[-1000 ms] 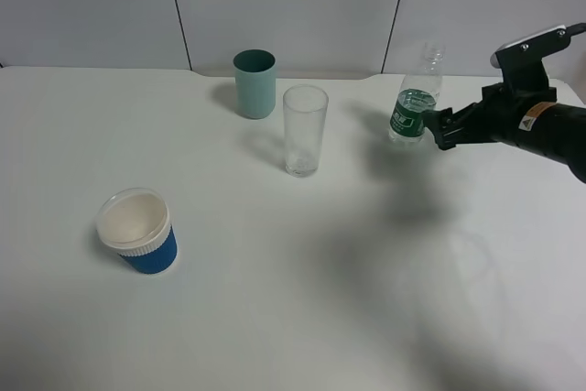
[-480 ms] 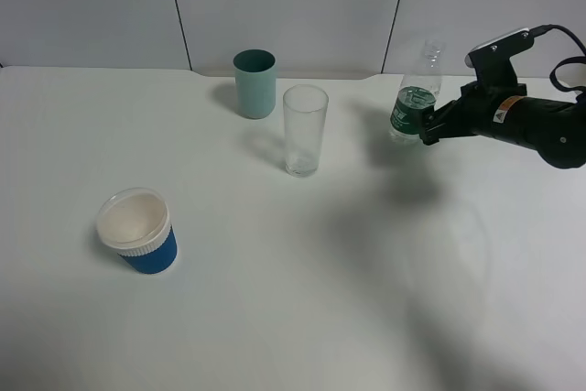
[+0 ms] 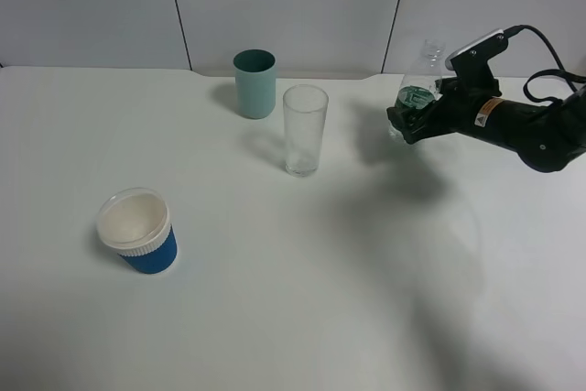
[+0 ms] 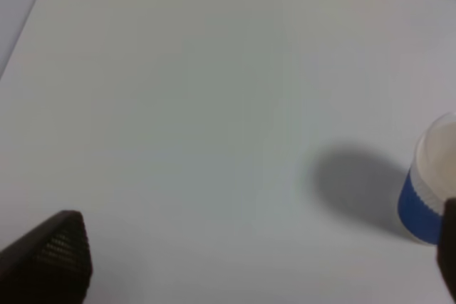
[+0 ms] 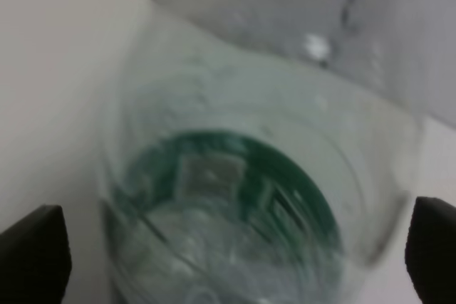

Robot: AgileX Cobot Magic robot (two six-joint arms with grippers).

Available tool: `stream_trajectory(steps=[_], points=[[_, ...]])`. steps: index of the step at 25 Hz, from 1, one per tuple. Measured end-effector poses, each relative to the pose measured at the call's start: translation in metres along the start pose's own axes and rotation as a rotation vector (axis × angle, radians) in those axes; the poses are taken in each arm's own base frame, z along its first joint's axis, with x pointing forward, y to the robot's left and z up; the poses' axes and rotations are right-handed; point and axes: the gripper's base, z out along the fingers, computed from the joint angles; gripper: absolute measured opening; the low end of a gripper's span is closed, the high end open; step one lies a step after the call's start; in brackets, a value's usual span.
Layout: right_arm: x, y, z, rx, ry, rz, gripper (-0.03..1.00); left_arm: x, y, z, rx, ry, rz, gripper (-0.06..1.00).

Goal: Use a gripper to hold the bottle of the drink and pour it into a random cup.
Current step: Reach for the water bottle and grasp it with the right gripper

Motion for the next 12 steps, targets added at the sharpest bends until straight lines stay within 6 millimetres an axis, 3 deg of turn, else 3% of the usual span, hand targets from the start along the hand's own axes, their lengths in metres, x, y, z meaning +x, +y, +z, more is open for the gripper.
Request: stream_trajectory(steps=[12], points=[[0.0083, 0.0053, 0.0047, -0.036, -0.056, 0.017, 0.92, 0.0000, 0.0000, 0.0000, 0.000, 0.000, 0.000, 0.98]])
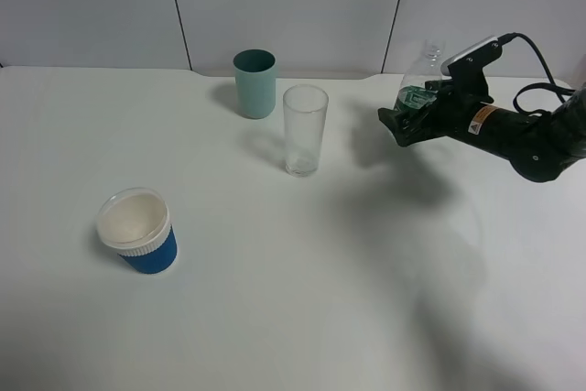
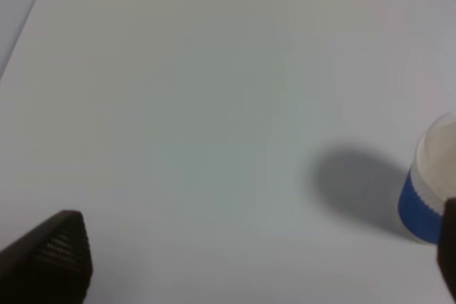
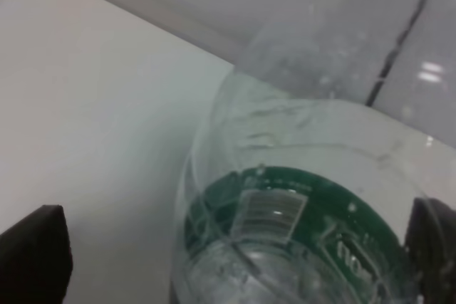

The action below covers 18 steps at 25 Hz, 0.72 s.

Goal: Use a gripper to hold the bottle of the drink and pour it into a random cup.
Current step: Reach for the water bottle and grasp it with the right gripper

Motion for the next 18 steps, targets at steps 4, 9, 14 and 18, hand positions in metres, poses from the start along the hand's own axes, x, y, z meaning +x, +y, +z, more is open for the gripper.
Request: stream_trajectory(steps=[4, 9, 14, 18], points=[[-0.0001, 0.0000, 0.0000, 0.000, -0.001, -0.001, 0.90, 0.0000, 0.0000, 0.0000, 0.000, 0.000, 0.000, 0.98], [-0.0014, -0.0006, 0.0000, 0.006, -0.016, 0.004, 0.72, 0.0000, 0.0000, 0.0000, 0.000, 0.000, 0.000, 0.98], [-0.0017, -0.0003, 0.0001, 0.004, -0.024, 0.004, 0.56, 0.0000, 0.0000, 0.0000, 0.000, 0.000, 0.000, 0.98], [-0.0017, -0.0004, 0.0001, 0.005, -0.024, 0.004, 0.56, 0.0000, 0.0000, 0.0000, 0.000, 0.000, 0.000, 0.98]])
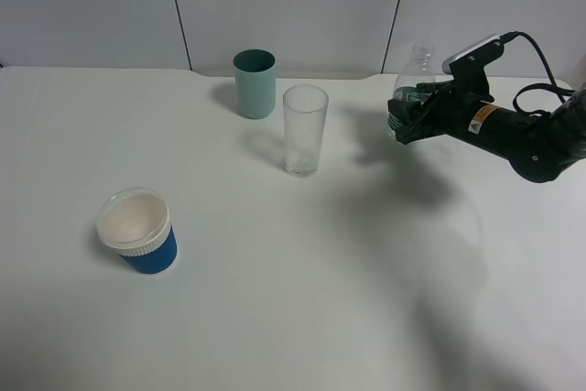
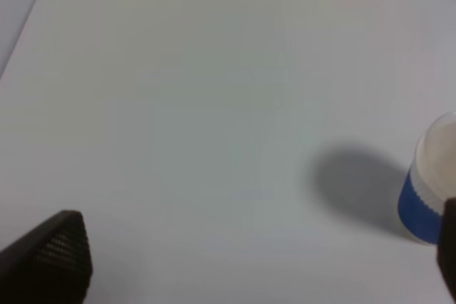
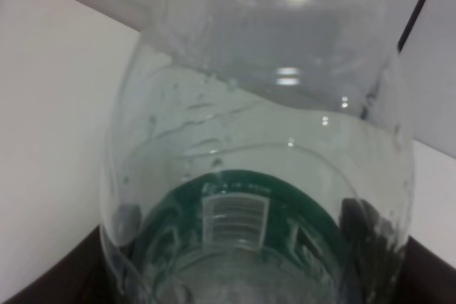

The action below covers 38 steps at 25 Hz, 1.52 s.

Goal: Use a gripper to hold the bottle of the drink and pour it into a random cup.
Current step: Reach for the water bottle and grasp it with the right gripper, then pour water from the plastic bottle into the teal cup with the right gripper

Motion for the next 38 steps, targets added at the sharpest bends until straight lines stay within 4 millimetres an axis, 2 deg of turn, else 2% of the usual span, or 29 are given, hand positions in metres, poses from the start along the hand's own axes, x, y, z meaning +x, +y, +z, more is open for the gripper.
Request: stream_trajectory(steps=[9, 15, 20, 26, 32, 38], points=[[-0.003, -0.001, -0.001, 0.002, -0.006, -0.002, 0.56, 0.000, 0.000, 0.000, 0.001, 0.000, 0.000, 0.98], [-0.028, -0.004, -0.007, 0.022, -0.028, -0.014, 0.56, 0.000, 0.000, 0.000, 0.001, 0.000, 0.000, 0.98], [-0.045, -0.004, -0.014, 0.047, 0.020, -0.017, 0.56, 0.000, 0.000, 0.000, 0.001, 0.000, 0.000, 0.98], [-0.064, 0.010, -0.019, 0.043, 0.093, -0.030, 0.56, 0.000, 0.000, 0.000, 0.001, 0.000, 0.000, 0.98], [-0.097, 0.033, -0.016, 0.010, 0.161, -0.089, 0.56, 0.000, 0.000, 0.000, 0.001, 0.000, 0.005, 0.98], [-0.154, 0.053, -0.011, -0.004, 0.121, -0.108, 0.56, 0.000, 0.000, 0.000, 0.001, 0.000, 0.000, 0.98]])
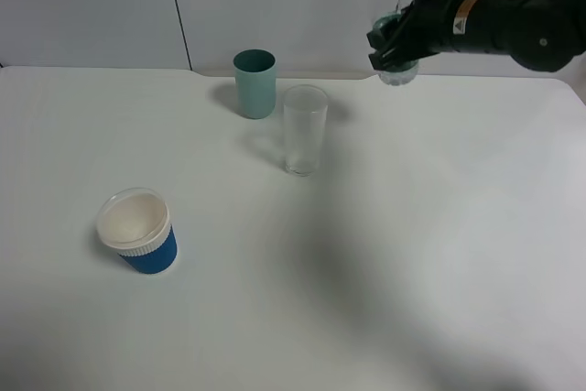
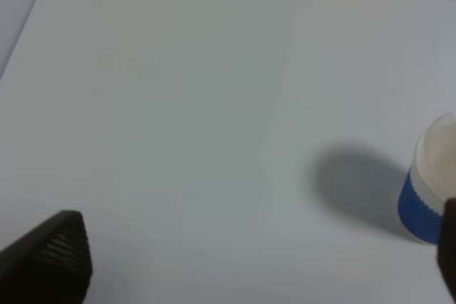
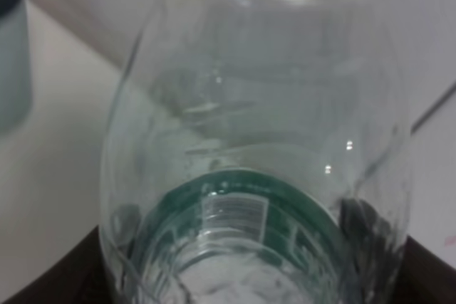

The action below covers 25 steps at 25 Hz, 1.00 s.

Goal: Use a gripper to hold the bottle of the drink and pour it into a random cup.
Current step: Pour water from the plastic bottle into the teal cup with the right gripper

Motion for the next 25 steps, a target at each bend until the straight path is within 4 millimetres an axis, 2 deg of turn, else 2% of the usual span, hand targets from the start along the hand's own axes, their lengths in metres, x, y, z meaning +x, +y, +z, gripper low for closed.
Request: stream_trajectory(steps=[7, 11, 17, 25], points=[[-0.055, 0.003, 0.005, 0.026, 0.006, 0.008, 0.56, 0.000, 0.000, 0.000, 0.000, 0.000, 0.000, 0.98], [-0.073, 0.004, 0.015, 0.049, 0.031, -0.029, 0.56, 0.000, 0.000, 0.000, 0.000, 0.000, 0.000, 0.98], [-0.076, 0.018, 0.041, 0.094, 0.106, -0.127, 0.56, 0.000, 0.000, 0.000, 0.000, 0.000, 0.005, 0.98], [-0.064, 0.057, 0.076, 0.087, 0.135, -0.217, 0.56, 0.000, 0.000, 0.000, 0.000, 0.000, 0.005, 0.98]])
